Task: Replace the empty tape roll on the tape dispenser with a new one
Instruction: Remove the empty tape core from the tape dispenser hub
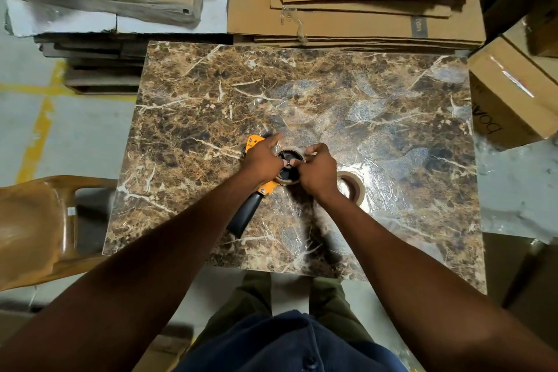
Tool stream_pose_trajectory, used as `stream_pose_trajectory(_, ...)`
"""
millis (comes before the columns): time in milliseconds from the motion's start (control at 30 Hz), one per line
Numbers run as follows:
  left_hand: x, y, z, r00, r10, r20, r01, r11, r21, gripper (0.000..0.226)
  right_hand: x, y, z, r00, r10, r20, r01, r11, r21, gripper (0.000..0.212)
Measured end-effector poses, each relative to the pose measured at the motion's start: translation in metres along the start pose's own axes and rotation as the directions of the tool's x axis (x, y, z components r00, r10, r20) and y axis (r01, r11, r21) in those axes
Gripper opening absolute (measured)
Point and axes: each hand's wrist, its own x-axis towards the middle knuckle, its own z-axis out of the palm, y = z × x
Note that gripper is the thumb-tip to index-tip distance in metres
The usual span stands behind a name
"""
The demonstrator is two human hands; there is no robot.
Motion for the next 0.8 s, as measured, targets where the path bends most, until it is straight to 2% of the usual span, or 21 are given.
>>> stream_pose_trajectory(167, -0.001, -0.001, 0.001, 0.999, -0.002, 0.038, 0.004, 0.999, -0.044, 0.087, -0.001, -0.001, 0.008, 0.998, -0.021, -0.053, 0.019, 0.999, -0.042, 0.038)
stream_pose_trajectory(333, -0.010, 0.005, 0.003, 0.997, 0.064, 0.043, -0.062, 0.997, -0.051, 0.079, -0.001, -0.002, 0.007, 0.996, -0.050, -0.074, 0.045, 0.997, -0.065, 0.036)
stream_pose_trajectory(433, -0.010, 0.001, 0.002, 0.994, 0.096, 0.056, -0.098, 0.994, 0.043, 0.071, -0.004, 0.001, 0.004, 0.989, -0.146, 0.000, 0.144, 0.980, -0.136, 0.039)
stream_pose_trajectory(500, -0.010, 0.001, -0.001, 0.988, 0.139, 0.073, -0.150, 0.971, 0.185, 0.069, -0.004, 0.003, -0.003, 0.966, -0.227, 0.125, 0.249, 0.946, -0.207, 0.060)
stream_pose_trajectory(633, -0.010, -0.001, -0.007, 0.933, 0.297, 0.204, -0.359, 0.809, 0.466, 0.078, -0.004, 0.006, -0.017, 0.857, -0.296, 0.421, 0.453, 0.822, -0.344, 0.119)
stream_pose_trajectory(667, -0.008, -0.003, -0.008, 0.913, 0.325, 0.246, -0.407, 0.768, 0.495, 0.081, -0.006, 0.007, -0.018, 0.832, -0.312, 0.458, 0.503, 0.772, -0.388, 0.125)
stream_pose_trajectory(733, -0.007, -0.007, -0.009, 0.880, 0.375, 0.291, -0.474, 0.667, 0.575, 0.084, -0.007, 0.010, -0.015, 0.818, -0.353, 0.454, 0.557, 0.682, -0.474, 0.120)
stream_pose_trajectory(800, -0.010, -0.007, -0.009, 0.861, 0.450, 0.238, -0.460, 0.487, 0.742, 0.080, -0.007, 0.012, -0.011, 0.827, -0.390, 0.406, 0.558, 0.659, -0.505, 0.114)
